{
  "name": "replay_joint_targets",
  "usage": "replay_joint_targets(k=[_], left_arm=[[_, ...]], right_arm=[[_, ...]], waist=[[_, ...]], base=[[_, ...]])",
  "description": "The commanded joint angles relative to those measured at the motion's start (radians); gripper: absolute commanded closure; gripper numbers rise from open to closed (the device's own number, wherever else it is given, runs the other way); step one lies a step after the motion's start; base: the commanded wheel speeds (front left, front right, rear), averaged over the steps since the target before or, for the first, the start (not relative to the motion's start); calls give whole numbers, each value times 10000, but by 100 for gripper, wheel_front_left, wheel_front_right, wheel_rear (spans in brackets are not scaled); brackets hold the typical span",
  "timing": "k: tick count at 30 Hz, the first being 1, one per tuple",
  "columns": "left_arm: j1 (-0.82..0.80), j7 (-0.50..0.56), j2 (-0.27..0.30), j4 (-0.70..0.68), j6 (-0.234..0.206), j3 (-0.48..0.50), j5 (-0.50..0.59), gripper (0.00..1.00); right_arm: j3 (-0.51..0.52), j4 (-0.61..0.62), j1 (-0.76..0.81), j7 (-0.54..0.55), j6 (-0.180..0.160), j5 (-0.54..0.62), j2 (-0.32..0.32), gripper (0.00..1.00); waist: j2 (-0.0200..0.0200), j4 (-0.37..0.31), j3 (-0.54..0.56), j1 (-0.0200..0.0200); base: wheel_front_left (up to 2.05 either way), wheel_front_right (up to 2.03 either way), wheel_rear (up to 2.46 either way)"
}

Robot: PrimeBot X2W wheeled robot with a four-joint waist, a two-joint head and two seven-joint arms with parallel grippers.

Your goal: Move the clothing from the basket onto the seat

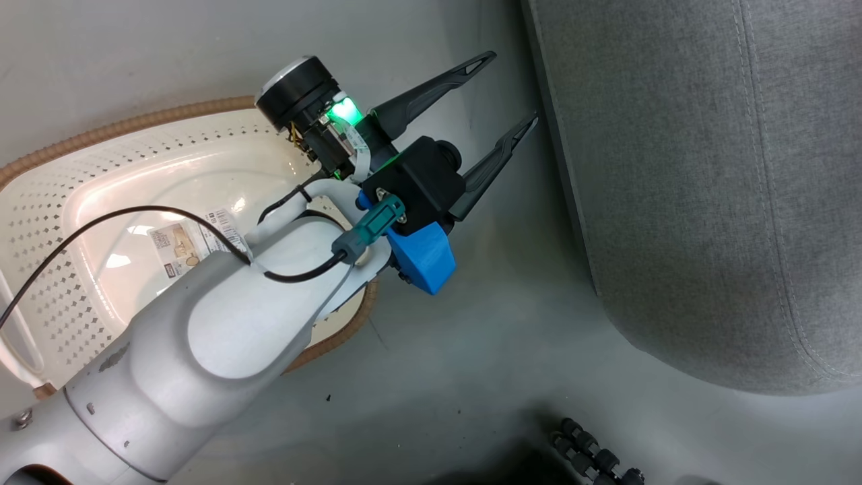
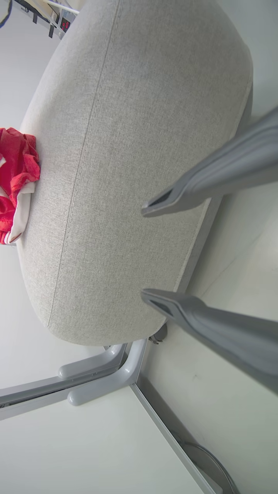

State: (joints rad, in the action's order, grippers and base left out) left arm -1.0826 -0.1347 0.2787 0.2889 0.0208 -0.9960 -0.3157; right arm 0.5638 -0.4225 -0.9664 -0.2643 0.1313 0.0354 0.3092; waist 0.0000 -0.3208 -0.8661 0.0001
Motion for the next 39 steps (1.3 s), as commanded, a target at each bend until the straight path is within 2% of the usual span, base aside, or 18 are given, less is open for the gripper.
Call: replay_joint_targets(k=[1,8,9,10,11,25,33,39], left_arm=[[-111,-54,54,-24,-15,2,-30,0],[-58,-97,148,23,-75,-11,-81,0],[-22,-113,126,41,-100,-17,-98,0],[14,-156,102,71,-97,-32,-116,0],[50,-212,72,92,-107,-38,-146,0],[1079,-1100,-211,822,-492,320,-821,0],[2025,-1315,-227,1004,-915,1195,-1355,0],[3127,-1310,-195,460,-1256,2583,-1370,0]], right_arm=[[11,-174,186,-1,-13,64,-115,100],[99,-675,521,1,-13,126,-401,100],[98,-645,556,1,-13,143,-441,64],[92,-528,601,1,-13,150,-481,6],[97,-416,722,0,-13,178,-558,0],[-282,847,3413,0,-11,150,-1202,0],[-1566,1937,4259,1,-13,157,-1389,0],[-2947,2530,4817,1,-11,26,-1504,0]], waist=[[0,24,3,-1],[0,-13,158,-1],[0,-27,220,-1],[0,-34,294,-1],[0,-37,385,-1],[0,49,2692,-1],[0,494,4108,-1],[0,1176,5223,-1]], base=[[0,0,0],[0,0,0],[0,0,0],[0,0,0],[0,0,0],[0,0,0],[0,0,0],[0,0,0]])
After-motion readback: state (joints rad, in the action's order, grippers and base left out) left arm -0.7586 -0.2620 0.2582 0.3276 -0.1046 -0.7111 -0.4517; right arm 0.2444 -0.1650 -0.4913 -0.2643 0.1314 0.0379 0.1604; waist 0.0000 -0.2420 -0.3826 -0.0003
